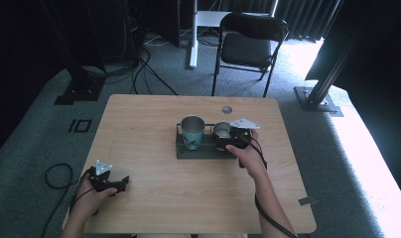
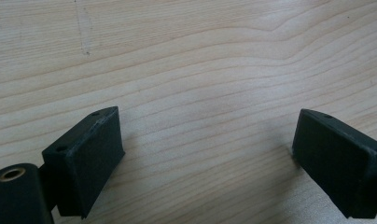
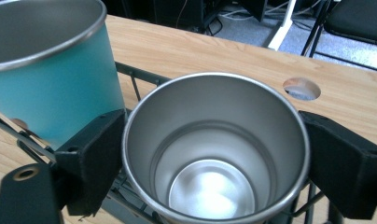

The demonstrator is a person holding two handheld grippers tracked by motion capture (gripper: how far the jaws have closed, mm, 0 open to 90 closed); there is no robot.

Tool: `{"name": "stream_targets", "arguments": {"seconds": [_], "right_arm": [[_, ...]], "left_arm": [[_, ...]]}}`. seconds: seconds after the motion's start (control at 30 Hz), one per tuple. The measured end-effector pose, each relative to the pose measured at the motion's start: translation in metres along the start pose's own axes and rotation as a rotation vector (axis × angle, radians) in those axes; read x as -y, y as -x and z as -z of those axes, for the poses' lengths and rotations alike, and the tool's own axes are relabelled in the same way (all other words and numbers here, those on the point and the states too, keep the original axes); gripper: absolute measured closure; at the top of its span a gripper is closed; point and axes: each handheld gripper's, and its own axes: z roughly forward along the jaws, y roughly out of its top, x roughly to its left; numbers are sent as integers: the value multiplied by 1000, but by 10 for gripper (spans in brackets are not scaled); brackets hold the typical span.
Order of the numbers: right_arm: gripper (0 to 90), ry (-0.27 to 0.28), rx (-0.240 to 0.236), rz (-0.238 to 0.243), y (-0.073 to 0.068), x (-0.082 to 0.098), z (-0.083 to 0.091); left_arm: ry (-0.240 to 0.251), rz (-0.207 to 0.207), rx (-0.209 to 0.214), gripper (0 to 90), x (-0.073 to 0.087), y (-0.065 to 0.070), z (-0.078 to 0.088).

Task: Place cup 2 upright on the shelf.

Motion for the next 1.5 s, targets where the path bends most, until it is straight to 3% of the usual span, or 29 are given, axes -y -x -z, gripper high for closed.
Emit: {"name": "stream_targets", "arguments": {"seconds": [0.27, 0.63, 1.5], "right_arm": [[109, 35, 0, 27, 3, -6, 16], [109, 38, 7, 26, 7, -2, 33], [109, 11, 61, -2, 33, 43, 65]], "left_arm": [[0, 0, -1, 93, 0, 0, 0], [0, 0, 0, 94, 0, 0, 0], [1, 1, 0, 93, 0, 0, 0]]}}
